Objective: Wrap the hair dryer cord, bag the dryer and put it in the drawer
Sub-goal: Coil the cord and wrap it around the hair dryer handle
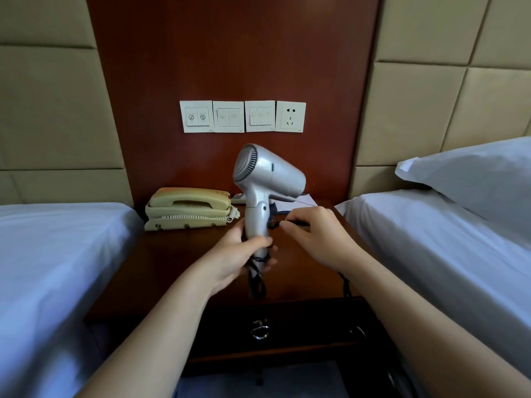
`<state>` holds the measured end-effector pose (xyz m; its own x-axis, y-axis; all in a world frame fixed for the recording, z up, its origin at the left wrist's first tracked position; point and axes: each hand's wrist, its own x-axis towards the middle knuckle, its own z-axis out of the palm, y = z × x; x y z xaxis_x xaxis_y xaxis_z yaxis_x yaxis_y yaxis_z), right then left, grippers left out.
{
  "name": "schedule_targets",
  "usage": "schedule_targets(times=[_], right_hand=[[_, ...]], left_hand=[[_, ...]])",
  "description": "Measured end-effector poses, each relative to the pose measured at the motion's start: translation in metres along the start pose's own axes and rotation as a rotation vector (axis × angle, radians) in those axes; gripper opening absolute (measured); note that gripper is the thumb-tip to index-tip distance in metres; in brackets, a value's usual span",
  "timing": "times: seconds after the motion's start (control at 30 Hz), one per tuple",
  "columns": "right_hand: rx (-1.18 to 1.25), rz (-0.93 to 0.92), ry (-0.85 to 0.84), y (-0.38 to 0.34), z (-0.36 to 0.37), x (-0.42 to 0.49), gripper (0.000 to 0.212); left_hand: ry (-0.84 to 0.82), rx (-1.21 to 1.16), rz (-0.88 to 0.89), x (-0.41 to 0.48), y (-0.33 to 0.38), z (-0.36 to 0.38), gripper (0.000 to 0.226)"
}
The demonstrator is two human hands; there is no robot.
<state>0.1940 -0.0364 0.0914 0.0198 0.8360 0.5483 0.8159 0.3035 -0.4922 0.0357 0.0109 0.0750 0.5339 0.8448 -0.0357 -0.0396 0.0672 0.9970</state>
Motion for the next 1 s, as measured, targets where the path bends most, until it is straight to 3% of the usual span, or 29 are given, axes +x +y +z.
schedule_targets(times=[0.13,0.37,0.57,0.73,0.83,1.0], right_hand=[[0.005,-0.025,-0.059,-0.008,0.003,-0.001,0.020],[0.009,0.076,-0.257,-0.012,-0.006,0.000,0.019],[-0.336,0.102,-0.432,-0.026,-0.017,-0.008,0.020],[-0.497,-0.076,-0.236,-0.054,-0.025,-0.008,0.020],[-0.481,-0.147,-0.198,-0.051,-0.021,-0.005,0.025],[-0.345,-0.249,-0.110,-0.048,-0.015,0.000,0.032]], left_hand=[[0.140,0.031,0.083,0.002,-0.004,0.007,0.009],[0.315,0.011,0.194,0.005,0.003,0.001,0.023],[0.463,0.465,0.126,0.011,-0.004,-0.013,0.026],[0.480,0.782,0.079,0.009,-0.006,-0.014,0.039],[0.429,0.860,0.080,0.008,-0.011,-0.013,0.055],[0.304,0.826,0.099,0.003,-0.005,-0.005,0.057]])
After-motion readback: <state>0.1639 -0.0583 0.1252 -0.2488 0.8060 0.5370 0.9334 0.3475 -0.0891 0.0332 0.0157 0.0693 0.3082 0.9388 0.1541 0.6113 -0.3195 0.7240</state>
